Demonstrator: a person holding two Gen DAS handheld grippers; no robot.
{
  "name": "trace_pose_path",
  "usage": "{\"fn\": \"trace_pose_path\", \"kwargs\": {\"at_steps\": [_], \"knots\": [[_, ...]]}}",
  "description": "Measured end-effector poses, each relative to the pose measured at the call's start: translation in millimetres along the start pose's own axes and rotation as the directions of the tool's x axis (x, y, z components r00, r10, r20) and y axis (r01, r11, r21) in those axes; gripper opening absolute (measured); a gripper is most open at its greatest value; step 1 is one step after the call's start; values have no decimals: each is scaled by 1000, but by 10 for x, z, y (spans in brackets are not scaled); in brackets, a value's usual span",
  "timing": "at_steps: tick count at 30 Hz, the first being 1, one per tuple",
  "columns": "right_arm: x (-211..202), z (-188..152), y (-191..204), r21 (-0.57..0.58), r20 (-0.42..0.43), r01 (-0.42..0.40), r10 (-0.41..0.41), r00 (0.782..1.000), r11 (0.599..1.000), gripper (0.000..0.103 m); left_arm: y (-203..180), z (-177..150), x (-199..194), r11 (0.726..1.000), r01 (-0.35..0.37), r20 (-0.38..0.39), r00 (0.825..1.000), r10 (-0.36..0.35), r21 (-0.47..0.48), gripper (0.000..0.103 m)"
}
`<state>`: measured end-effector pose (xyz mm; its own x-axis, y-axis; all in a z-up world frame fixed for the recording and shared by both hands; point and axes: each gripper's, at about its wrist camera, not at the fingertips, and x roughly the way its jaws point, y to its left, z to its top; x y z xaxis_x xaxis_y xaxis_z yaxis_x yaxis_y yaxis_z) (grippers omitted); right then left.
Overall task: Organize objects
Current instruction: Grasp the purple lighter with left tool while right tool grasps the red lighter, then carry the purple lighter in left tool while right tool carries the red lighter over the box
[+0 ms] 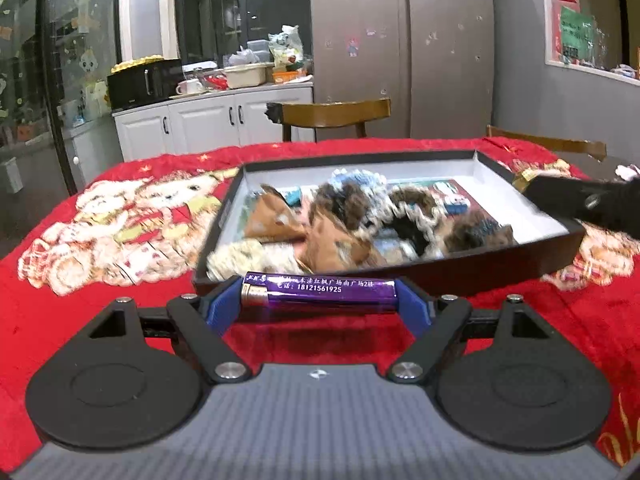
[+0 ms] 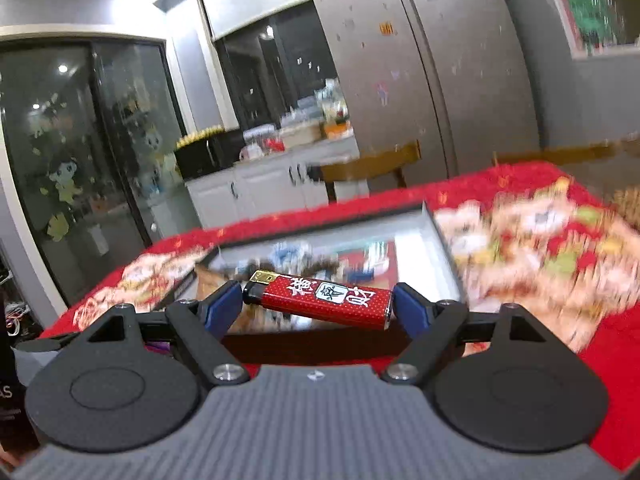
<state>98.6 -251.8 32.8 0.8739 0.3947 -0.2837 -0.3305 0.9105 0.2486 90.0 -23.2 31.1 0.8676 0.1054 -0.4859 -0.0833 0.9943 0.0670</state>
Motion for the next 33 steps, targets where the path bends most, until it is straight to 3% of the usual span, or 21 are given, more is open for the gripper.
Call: {"fn": "trace_pose_path", "kwargs": {"at_steps": [9, 19, 27, 31, 33], "knots": [[-147, 556, 89, -22, 55, -6, 7, 998, 1000, 82, 259, 551, -40, 999, -14, -26, 1000, 14, -31, 84], [201, 977, 336, -50, 57, 15, -12, 998, 999, 82, 364, 1204, 1, 998, 13, 11, 1000, -13, -68, 84], [839, 1131, 215, 20, -51, 54, -53, 997, 998, 82, 440, 1439, 532, 986, 78, -40, 996, -84, -144, 84], [1180, 1054, 75, 54, -119, 83, -76, 990, 995, 82, 434, 1430, 958, 980, 126, -85, 986, -140, -155, 84], [1323, 959, 0, 66, -143, 89, -79, 987, 994, 82, 416, 1380, 1156, 980, 113, -122, 983, -134, -161, 84]]}}
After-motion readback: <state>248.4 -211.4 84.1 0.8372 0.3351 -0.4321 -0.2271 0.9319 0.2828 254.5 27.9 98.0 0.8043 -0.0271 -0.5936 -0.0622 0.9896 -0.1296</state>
